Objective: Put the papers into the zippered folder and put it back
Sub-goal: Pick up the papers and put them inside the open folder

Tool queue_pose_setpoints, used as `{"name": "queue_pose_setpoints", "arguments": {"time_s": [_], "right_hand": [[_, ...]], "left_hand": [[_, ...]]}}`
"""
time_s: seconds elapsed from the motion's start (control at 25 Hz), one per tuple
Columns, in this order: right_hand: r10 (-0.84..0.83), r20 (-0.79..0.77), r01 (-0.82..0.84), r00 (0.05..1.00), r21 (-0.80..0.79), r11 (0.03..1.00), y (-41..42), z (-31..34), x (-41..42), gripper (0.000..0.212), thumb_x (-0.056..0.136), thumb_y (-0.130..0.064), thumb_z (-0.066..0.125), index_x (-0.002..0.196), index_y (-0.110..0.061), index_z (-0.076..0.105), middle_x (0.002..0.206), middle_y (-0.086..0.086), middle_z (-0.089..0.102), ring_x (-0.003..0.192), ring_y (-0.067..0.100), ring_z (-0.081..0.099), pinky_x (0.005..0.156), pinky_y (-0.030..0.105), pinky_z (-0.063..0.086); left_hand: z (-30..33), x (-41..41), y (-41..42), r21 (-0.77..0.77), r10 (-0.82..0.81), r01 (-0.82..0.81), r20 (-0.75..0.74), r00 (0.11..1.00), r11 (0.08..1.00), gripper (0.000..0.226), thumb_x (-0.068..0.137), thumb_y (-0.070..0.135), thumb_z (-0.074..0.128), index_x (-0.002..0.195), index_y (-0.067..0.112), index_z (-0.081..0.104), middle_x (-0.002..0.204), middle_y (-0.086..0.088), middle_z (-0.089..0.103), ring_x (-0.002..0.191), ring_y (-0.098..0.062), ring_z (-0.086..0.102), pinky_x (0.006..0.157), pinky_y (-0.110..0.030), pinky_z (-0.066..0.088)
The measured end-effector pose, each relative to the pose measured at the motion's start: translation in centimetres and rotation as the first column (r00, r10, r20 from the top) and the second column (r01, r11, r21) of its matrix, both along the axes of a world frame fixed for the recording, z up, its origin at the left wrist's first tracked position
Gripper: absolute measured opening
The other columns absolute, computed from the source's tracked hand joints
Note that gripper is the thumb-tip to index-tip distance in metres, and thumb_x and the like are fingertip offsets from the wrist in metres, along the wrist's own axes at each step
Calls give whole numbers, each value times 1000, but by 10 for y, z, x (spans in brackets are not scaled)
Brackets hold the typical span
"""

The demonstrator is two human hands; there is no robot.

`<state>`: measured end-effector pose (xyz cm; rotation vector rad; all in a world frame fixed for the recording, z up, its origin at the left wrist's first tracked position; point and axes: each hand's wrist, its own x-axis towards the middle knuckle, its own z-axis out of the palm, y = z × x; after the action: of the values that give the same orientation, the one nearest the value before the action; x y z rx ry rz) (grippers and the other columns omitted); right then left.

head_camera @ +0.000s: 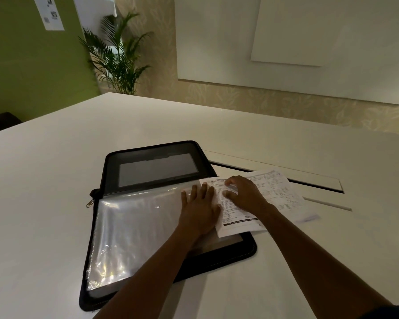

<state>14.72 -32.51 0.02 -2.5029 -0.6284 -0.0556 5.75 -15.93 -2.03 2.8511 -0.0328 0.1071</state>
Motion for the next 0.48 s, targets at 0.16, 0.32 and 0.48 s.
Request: {"name": "queue_pose_setpoints", "arguments": {"time_s": [0.16, 0.32, 0.48], "right_hand": [[-111, 6, 112, 994, -51, 992, -24, -2, -6, 36, 91, -39, 61, 121, -18, 56, 127, 1, 57, 120, 21, 50, 105, 42, 36], [-245, 20, 246, 969, -90, 965, -52, -6, -8, 40, 90, -39, 61, 123, -17, 56, 130, 3, 57, 119, 23, 50, 101, 41, 37], [-438, 81, 446, 895, -170, 879, -83, -7, -6, 47, 90, -38, 60, 130, -15, 51, 136, 7, 54, 123, 28, 48, 101, 42, 38]], "left_hand": [[-8, -1, 3, 62, -7, 7, 3, 1000, 998, 81, 92, 71, 14, 156, 23, -1, 165, -4, -7, 150, -27, -13, 114, -50, -16], [-9, 0, 2, 90, -11, 10, 10, 1000, 996, 85, 89, 74, 13, 155, 24, 0, 165, -4, -7, 150, -29, -13, 113, -50, -17], [-8, 0, 3, 89, -13, 13, 1, 1000, 996, 78, 91, 72, 15, 155, 29, 3, 165, -4, -6, 150, -29, -12, 115, -52, -15]]}}
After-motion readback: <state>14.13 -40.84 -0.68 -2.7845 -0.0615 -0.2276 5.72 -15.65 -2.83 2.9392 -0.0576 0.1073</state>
